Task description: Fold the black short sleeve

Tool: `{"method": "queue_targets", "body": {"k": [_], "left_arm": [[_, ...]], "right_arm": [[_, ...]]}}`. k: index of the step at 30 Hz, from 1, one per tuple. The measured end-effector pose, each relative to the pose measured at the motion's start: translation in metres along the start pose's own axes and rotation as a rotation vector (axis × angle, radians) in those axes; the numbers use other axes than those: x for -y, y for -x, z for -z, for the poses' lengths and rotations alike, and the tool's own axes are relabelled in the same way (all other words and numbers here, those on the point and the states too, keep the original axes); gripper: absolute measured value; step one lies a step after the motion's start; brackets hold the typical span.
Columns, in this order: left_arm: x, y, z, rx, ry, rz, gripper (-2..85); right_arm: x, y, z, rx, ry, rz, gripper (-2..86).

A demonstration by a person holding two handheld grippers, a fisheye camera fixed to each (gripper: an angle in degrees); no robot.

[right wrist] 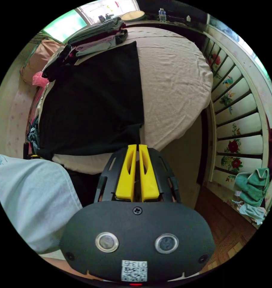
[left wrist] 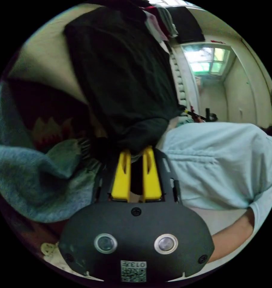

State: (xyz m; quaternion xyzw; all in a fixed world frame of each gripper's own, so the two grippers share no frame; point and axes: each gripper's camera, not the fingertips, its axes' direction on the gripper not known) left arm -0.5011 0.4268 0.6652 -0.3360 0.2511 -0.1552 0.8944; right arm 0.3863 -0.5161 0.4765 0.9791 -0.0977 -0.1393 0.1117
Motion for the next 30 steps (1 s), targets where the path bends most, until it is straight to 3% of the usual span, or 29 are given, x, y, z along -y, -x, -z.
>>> {"method": "queue_targets", "body": {"k": [2, 6, 8, 11, 13, 17, 21, 28, 30], "left_arm": [[-0.001, -0.008, 0.003, -0.089, 0.039, -0.045, 1.1], [-0.012, -0.029, 0.056, -0.238, -0.171, -0.160, 0.3], [-0.015, -0.034, 0.076, -0.228, -0.229, -0.170, 0.7], [-0.019, -0.030, 0.086, 0.004, -0.126, -0.094, 5.4], [-0.026, -0.018, 0.076, 0.218, 0.006, 0.004, 16.2], [-0.030, 0.000, 0.062, 0.188, 0.029, 0.061, 17.3], [-0.021, 0.012, 0.062, -0.104, -0.141, 0.087, 3.2], [-0.022, -0.013, 0.106, -0.537, -0.253, 0.008, 1.0], [-0.013, -0.025, 0.126, -0.577, -0.298, -0.042, 1.0]], "right_arm": [[0.004, -0.001, 0.004, 0.008, -0.002, 0.005, 0.8], [0.011, 0.000, 0.008, 0.009, -0.004, 0.021, 0.8], [0.017, 0.001, 0.010, 0.009, -0.012, 0.032, 0.8], [0.023, 0.001, 0.012, 0.013, -0.021, 0.038, 0.8], [0.025, 0.002, 0.013, 0.016, -0.027, 0.038, 0.8], [0.028, 0.002, 0.014, 0.009, -0.021, 0.037, 0.9], [0.029, 0.002, 0.016, 0.005, -0.010, 0.036, 0.9], [0.037, 0.002, 0.042, 0.085, -0.074, 0.059, 0.8], [0.042, 0.000, 0.053, 0.125, -0.107, 0.066, 0.9]]}}
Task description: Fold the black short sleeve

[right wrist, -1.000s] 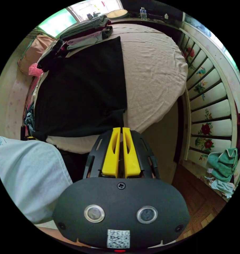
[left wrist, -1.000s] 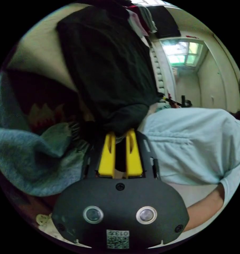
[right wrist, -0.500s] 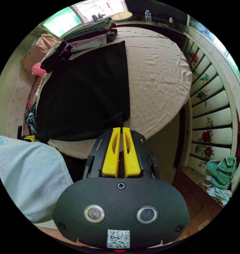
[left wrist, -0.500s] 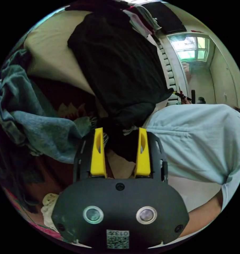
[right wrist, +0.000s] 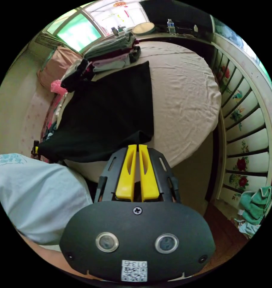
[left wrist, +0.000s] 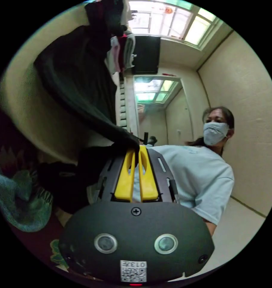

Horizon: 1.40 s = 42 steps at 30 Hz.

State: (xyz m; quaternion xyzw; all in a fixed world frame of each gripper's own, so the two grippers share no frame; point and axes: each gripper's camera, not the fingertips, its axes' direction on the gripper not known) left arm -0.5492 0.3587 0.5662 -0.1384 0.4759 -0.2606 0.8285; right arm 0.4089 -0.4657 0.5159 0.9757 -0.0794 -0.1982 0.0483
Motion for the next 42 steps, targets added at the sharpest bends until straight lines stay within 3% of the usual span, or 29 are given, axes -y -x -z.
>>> {"method": "queue_targets", "body": {"k": [2, 7, 12, 14, 19, 22, 26, 28, 31, 37, 39, 42], "left_arm": [[0.020, -0.012, 0.010, -0.002, -0.059, -0.010, 1.2], [0.088, 0.010, 0.040, 0.020, -0.450, 0.262, 3.6], [0.150, 0.009, 0.037, 0.067, -0.661, 0.136, 13.1], [0.162, -0.006, 0.032, 0.184, -0.588, 0.121, 13.7], [0.162, -0.062, -0.013, 0.801, -0.121, -0.017, 16.8], [0.146, -0.065, -0.043, 0.982, 0.014, -0.044, 19.6], [0.141, -0.057, -0.064, 1.035, 0.016, -0.015, 17.1], [0.149, -0.059, -0.073, 1.137, 0.020, 0.031, 8.2], [0.161, -0.067, -0.083, 1.146, 0.091, 0.087, 2.5], [0.161, -0.087, -0.086, 1.083, 0.049, 0.081, 3.2], [0.157, -0.097, -0.080, 1.111, 0.025, 0.076, 5.6], [0.150, -0.116, -0.071, 1.111, -0.028, 0.004, 7.9]], "right_arm": [[0.013, -0.005, 0.013, 0.067, -0.054, -0.012, 1.0], [0.066, -0.022, 0.008, 0.184, -0.123, -0.187, 1.7], [0.112, -0.028, -0.028, 0.190, -0.173, -0.392, 4.1], [0.122, -0.018, -0.028, 0.165, -0.170, -0.362, 5.8], [0.113, 0.013, -0.012, -0.053, -0.198, -0.194, 8.3], [0.107, 0.031, -0.017, -0.069, -0.148, -0.095, 8.6], [0.121, 0.060, -0.046, -0.114, -0.029, 0.011, 8.2], [0.135, 0.076, -0.061, -0.166, 0.029, 0.066, 5.7], [0.158, 0.100, -0.064, -0.274, 0.077, 0.114, 3.2], [0.180, 0.099, -0.052, -0.214, 0.067, -0.047, 5.5], [0.179, 0.103, -0.032, -0.242, -0.036, -0.088, 7.3], [0.187, 0.157, -0.004, -0.279, -0.193, 0.107, 9.1]]}}
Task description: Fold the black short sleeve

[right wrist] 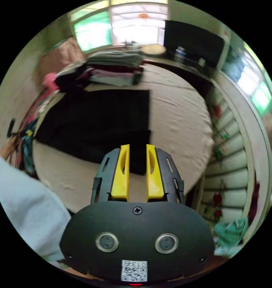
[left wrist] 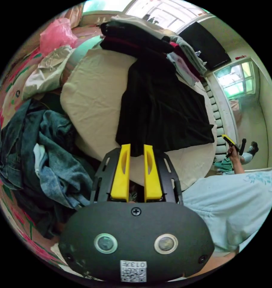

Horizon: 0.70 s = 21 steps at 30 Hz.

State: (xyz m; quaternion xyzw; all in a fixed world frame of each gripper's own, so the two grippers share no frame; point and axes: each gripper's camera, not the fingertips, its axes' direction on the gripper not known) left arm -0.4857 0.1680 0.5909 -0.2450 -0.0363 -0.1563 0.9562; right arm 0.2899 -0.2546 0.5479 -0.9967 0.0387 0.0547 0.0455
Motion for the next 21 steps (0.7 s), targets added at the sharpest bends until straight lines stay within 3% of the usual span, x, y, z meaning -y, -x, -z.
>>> {"method": "queue_targets", "body": {"k": [5, 9, 11, 15, 21], "left_arm": [[0.012, -0.024, 0.000, 0.053, 0.015, -0.192, 12.7], [0.029, -0.040, -0.023, 0.064, 0.122, -0.307, 11.9], [0.035, -0.046, -0.027, 0.110, 0.153, -0.353, 9.6], [0.048, -0.046, -0.027, 0.077, 0.203, -0.387, 4.8], [0.061, -0.046, -0.025, 0.015, 0.236, -0.380, 1.5]], "right_arm": [[0.056, 0.208, -0.009, 0.354, -0.042, 0.654, 11.5], [0.058, 0.348, -0.034, 0.356, -0.040, 1.122, 11.9], [0.055, 0.399, -0.055, 0.254, -0.049, 1.344, 11.5], [0.077, 0.423, -0.083, 0.259, 0.070, 1.412, 8.1], [0.157, 0.402, -0.090, 0.579, 0.268, 1.175, 2.3]]}}
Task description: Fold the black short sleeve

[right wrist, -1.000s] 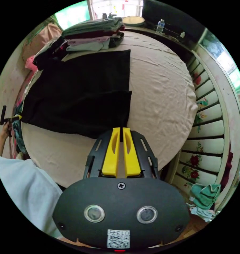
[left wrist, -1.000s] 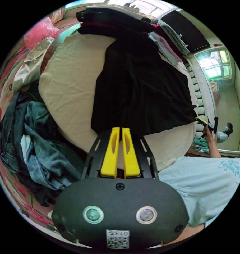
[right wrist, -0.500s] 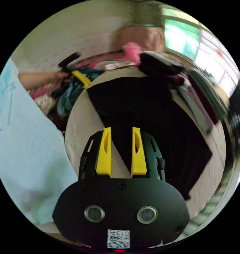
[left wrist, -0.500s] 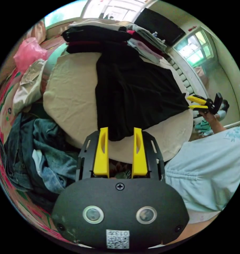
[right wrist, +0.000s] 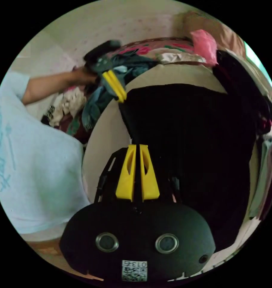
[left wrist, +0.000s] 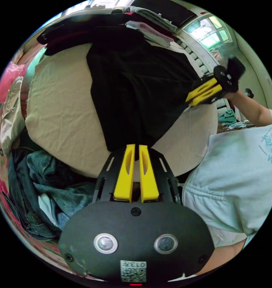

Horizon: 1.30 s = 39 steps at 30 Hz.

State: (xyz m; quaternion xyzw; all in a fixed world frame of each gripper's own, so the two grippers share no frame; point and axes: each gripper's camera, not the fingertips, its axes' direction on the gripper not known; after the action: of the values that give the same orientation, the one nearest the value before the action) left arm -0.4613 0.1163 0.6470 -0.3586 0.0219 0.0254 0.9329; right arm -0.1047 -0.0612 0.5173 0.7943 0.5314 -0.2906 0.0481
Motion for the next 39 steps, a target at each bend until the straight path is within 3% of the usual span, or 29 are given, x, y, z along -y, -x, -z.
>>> {"method": "queue_targets", "body": {"k": [5, 11, 14, 18, 21, 25, 28, 32, 36, 39], "left_arm": [[0.002, 0.003, 0.006, -0.032, 0.004, 0.010, 0.9], [-0.004, 0.004, 0.012, -0.091, 0.000, 0.049, 0.7], [-0.011, 0.002, 0.016, -0.112, 0.001, 0.057, 0.5], [-0.018, -0.001, 0.030, -0.105, 0.035, 0.073, 0.4], [-0.018, -0.008, 0.052, -0.090, -0.013, 0.081, 0.9], [0.006, -0.038, 0.075, 0.007, -0.158, -0.014, 5.9], [0.043, -0.057, 0.062, 0.065, -0.148, -0.077, 10.3], [0.088, -0.073, 0.052, 0.159, -0.151, -0.100, 11.1], [0.128, -0.081, 0.042, 0.171, -0.117, -0.068, 8.0], [0.138, -0.092, 0.038, 0.245, -0.055, -0.063, 2.5]], "right_arm": [[-0.025, -0.114, 0.042, 0.174, -0.249, -0.403, 2.4], [-0.109, -0.193, 0.073, 0.134, -0.596, -0.894, 6.7], [-0.141, -0.191, 0.089, 0.070, -0.702, -0.964, 7.3], [-0.163, -0.166, 0.102, -0.039, -0.585, -0.891, 7.3], [-0.189, -0.128, 0.103, -0.254, -0.351, -0.828, 7.4], [-0.275, -0.084, 0.109, -0.497, -0.200, -1.041, 8.6], [-0.335, -0.065, 0.110, -0.516, -0.161, -1.177, 9.8], [-0.362, -0.055, 0.098, -0.532, -0.056, -1.153, 9.9], [-0.369, -0.066, 0.085, -0.492, -0.045, -1.139, 5.8], [-0.375, -0.080, 0.071, -0.479, 0.076, -1.176, 1.4]]}}
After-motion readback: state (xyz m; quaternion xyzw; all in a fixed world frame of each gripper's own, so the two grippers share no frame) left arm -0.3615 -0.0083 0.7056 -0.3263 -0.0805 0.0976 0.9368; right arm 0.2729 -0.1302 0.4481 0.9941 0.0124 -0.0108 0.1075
